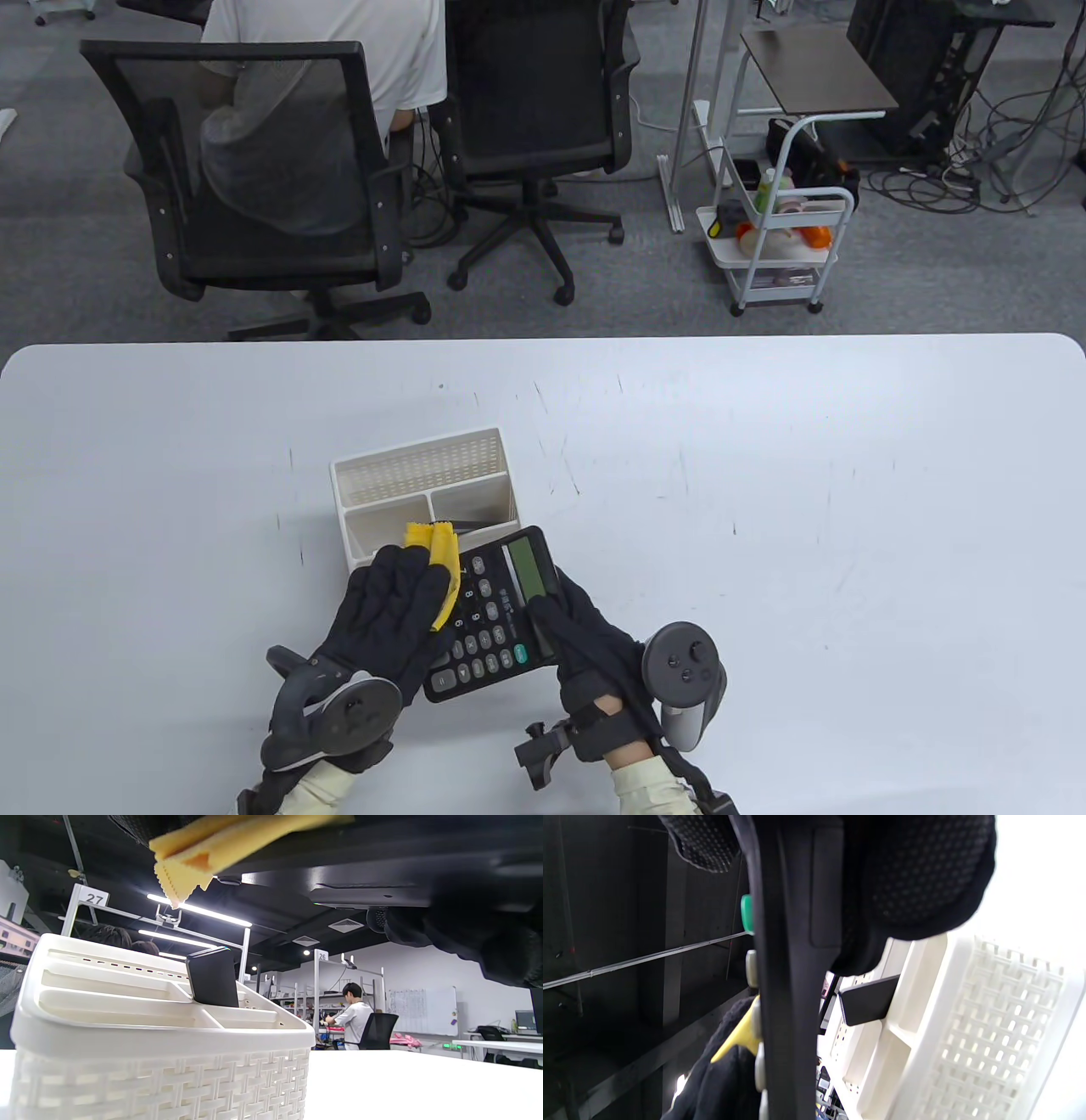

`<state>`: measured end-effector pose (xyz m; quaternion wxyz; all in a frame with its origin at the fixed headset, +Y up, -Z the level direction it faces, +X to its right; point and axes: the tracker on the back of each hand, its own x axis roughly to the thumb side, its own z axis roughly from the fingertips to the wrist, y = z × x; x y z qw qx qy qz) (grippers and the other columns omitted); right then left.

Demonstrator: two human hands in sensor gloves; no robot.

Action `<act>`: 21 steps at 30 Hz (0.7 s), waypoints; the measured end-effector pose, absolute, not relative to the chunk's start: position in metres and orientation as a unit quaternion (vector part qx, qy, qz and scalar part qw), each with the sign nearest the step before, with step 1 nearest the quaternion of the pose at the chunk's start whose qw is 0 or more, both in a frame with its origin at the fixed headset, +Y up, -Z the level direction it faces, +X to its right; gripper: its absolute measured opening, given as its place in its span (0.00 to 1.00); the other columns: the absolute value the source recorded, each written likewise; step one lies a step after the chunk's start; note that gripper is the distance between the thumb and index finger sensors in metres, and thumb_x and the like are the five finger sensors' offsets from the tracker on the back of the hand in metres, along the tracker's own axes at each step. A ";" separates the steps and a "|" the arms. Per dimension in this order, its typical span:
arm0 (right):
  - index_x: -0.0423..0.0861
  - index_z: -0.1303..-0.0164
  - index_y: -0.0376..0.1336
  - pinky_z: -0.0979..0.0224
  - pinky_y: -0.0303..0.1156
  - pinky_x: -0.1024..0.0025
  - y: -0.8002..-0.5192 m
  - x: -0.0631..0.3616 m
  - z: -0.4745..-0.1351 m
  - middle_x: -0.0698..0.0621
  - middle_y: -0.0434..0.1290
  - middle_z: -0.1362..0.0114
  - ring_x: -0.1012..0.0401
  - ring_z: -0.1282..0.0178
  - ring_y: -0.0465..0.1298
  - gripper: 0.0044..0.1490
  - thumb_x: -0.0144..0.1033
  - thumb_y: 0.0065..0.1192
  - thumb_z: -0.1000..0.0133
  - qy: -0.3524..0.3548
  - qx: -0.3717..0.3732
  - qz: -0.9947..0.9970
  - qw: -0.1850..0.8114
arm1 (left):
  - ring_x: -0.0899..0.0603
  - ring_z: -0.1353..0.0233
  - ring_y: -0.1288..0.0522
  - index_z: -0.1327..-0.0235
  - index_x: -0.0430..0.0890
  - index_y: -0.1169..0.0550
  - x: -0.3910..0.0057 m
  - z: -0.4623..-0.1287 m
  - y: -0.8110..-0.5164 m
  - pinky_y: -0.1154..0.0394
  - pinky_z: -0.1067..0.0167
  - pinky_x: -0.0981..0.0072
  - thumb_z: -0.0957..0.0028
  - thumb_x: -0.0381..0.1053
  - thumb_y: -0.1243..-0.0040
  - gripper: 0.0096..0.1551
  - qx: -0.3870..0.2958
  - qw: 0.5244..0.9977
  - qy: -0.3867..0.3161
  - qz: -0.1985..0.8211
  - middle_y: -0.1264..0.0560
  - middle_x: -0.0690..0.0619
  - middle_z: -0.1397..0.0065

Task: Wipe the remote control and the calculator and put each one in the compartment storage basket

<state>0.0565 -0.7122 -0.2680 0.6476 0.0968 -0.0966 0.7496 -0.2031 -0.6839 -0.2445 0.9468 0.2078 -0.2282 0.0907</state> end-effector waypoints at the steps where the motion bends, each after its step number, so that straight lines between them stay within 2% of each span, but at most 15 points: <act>1: 0.25 0.26 0.61 0.54 0.82 0.58 -0.713 0.058 -0.268 0.31 0.78 0.40 0.50 0.55 0.86 0.40 0.43 0.55 0.35 -0.099 0.092 0.748 0.650 | 0.35 0.18 0.39 0.24 0.50 0.35 -0.201 -0.244 -0.684 0.38 0.26 0.42 0.42 0.61 0.55 0.33 0.208 0.946 -0.232 0.086 0.39 0.47 0.18; 10: 0.26 0.24 0.59 0.52 0.82 0.58 -0.715 0.068 -0.268 0.31 0.76 0.37 0.50 0.53 0.85 0.40 0.44 0.53 0.35 -0.132 0.043 0.735 0.664 | 0.35 0.18 0.40 0.24 0.51 0.35 -0.170 -0.229 -0.689 0.39 0.25 0.42 0.42 0.61 0.56 0.33 0.215 0.925 -0.310 0.043 0.39 0.47 0.18; 21: 0.24 0.24 0.58 0.52 0.81 0.56 -0.719 0.051 -0.266 0.30 0.76 0.37 0.49 0.52 0.84 0.42 0.46 0.49 0.34 -0.096 0.078 0.745 0.655 | 0.36 0.17 0.42 0.24 0.52 0.37 -0.143 -0.215 -0.691 0.40 0.25 0.42 0.43 0.62 0.57 0.34 0.224 0.903 -0.366 0.015 0.41 0.49 0.17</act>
